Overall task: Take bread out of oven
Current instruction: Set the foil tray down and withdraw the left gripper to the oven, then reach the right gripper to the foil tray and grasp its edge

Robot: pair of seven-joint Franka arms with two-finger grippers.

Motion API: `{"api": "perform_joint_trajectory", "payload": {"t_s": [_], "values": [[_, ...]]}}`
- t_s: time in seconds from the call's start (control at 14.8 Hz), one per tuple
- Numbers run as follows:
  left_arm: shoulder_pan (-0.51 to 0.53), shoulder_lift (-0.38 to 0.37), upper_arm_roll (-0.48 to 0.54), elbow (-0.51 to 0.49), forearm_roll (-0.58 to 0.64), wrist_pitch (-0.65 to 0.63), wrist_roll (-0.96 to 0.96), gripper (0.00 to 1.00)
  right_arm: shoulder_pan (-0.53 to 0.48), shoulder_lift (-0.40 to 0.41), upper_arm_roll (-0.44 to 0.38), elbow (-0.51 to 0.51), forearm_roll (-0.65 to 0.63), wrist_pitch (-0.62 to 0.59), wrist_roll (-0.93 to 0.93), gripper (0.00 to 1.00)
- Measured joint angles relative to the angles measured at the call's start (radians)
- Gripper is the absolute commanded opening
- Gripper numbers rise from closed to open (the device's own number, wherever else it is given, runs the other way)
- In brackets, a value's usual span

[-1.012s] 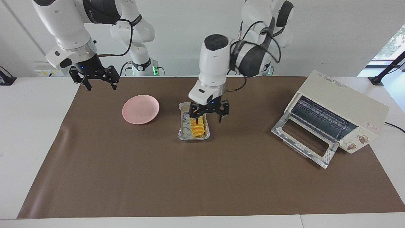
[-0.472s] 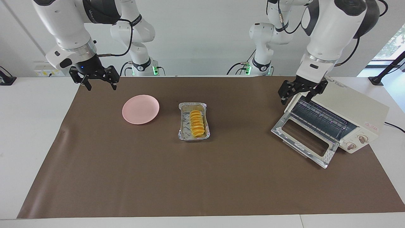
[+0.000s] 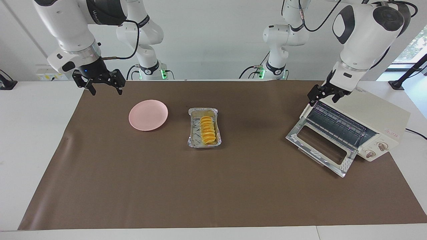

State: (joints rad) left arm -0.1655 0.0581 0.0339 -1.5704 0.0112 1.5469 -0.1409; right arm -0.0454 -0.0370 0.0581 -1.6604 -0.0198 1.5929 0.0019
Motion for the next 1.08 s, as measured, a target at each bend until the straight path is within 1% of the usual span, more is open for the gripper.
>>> {"api": "perform_joint_trajectory", "payload": {"t_s": [0.13,0.27,0.47,0.67,0.81,0.94,1.08], "values": [[0.01,-0.021,0.001,-0.005,0.0,-0.036,0.075,1.0,0.003,-0.002,0.008,-0.015,0.0,0.0,0.0,1.0],[0.018,-0.04,0.001,-0.005,0.0,-0.049,0.103,1.0,0.026,-0.003,0.018,-0.036,0.002,0.002,0.0,1.0],[0.027,-0.061,-0.002,-0.007,0.0,-0.051,0.115,1.0,0.11,-0.003,0.026,-0.096,0.003,0.046,0.048,1.0],[0.03,-0.062,-0.035,-0.015,0.0,-0.052,0.125,1.0,0.201,-0.001,0.029,-0.202,0.009,0.099,0.105,1.0],[0.03,-0.062,-0.053,-0.022,0.0,-0.052,0.125,1.0,0.236,0.0,0.03,-0.275,0.035,0.166,0.133,1.0],[0.03,-0.063,-0.052,-0.022,0.0,-0.051,0.125,1.0,0.25,0.002,0.03,-0.337,0.051,0.267,0.155,1.0],[0.03,-0.064,-0.05,-0.022,0.0,-0.051,0.125,1.0,0.273,0.014,0.03,-0.373,0.055,0.332,0.203,1.0]]}}
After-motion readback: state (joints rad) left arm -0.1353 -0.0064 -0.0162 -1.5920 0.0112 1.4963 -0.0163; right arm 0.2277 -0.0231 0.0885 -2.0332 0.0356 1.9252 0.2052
